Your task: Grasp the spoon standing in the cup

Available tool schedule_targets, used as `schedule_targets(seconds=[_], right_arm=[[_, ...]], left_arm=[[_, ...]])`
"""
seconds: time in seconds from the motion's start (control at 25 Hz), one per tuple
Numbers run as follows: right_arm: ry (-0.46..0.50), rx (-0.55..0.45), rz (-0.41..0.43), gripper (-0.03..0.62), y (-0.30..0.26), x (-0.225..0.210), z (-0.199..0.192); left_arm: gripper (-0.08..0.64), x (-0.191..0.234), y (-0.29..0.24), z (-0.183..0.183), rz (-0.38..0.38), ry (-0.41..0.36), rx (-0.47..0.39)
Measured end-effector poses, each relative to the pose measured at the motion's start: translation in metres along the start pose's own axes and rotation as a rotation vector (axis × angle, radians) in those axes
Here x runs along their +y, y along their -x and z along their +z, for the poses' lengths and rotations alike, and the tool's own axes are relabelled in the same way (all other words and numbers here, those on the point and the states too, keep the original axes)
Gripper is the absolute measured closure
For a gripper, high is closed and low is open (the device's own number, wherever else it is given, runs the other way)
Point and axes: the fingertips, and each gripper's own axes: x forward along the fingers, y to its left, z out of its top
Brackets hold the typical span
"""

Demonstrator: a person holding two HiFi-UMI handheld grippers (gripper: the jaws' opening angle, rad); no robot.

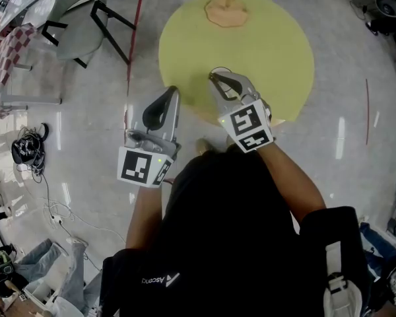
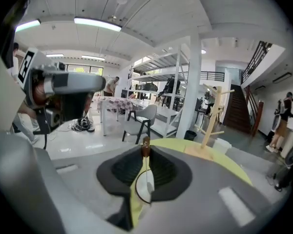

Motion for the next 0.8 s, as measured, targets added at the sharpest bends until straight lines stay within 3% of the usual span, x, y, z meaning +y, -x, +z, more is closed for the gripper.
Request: schedule_targets(seconds=[0.32,0.8], right_arm=[[-0.153,-0.197,0.058,0.551,0.064,-0.023,0.043],[-0.193,-0.326,0.131,0.551,0.12,-0.043,0.069]], left_arm=[[0.551,-0.013,-0.013,0.01,0.002,-0.007,-0.018],[0.549,-0.031,-0.027,0.033,0.017,-0.019,-0.064]])
